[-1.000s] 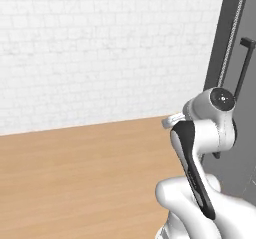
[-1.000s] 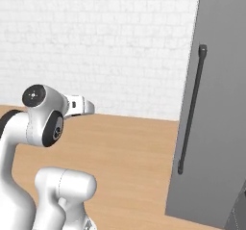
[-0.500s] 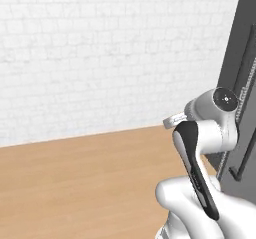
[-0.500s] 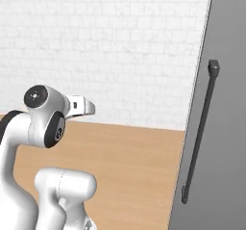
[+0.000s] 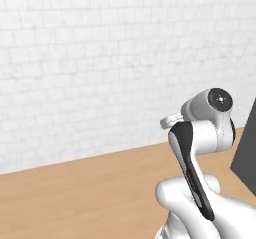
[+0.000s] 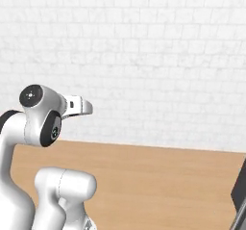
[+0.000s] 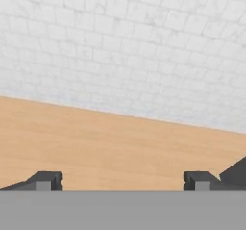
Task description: Place one bell pepper and one fish in each tupperware on the nearby counter, to pack two identical lunches.
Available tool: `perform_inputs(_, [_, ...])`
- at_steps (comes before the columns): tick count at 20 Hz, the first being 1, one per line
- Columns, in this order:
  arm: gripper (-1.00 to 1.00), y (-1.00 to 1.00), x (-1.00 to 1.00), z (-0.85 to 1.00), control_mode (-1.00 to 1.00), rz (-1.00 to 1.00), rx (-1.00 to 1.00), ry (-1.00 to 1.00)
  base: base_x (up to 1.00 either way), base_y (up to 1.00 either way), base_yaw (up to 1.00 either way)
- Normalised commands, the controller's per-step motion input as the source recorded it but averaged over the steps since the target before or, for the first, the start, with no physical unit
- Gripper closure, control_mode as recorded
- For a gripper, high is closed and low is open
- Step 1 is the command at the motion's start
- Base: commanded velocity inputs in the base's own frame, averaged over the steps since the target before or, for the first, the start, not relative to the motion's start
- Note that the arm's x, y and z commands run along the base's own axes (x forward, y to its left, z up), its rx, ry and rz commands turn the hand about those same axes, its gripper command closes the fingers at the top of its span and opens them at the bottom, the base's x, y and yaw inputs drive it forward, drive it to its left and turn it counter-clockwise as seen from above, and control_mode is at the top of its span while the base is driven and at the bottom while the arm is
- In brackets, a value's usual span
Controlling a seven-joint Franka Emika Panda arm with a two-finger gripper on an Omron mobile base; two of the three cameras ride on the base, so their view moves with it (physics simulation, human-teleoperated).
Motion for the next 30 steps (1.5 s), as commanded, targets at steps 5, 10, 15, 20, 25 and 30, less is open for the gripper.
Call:
perform_inputs(5, [-1.00,0.00,0.00,0.00,1.00,0.00,0.00,0.00,0.83,0.38,-0.62])
perform_inputs(10, [-1.00,0.00,0.00,0.00,1.00,0.00,0.00,0.00,0.52,0.38,-0.77])
perform_inputs(15, [-1.00,0.00,0.00,0.00,1.00,0.00,0.00,0.00,0.46,0.40,-0.78])
perform_inputs(20, [-1.00,0.00,0.00,0.00,1.00,0.00,0.00,0.00,0.36,0.40,-0.83])
perform_inputs(25, [-1.00,0.00,0.00,0.00,1.00,0.00,0.00,0.00,0.48,0.27,-0.79])
perform_inputs(30, [-1.00,0.00,0.00,0.00,1.00,0.00,0.00,0.00,0.88,0.20,-0.60])
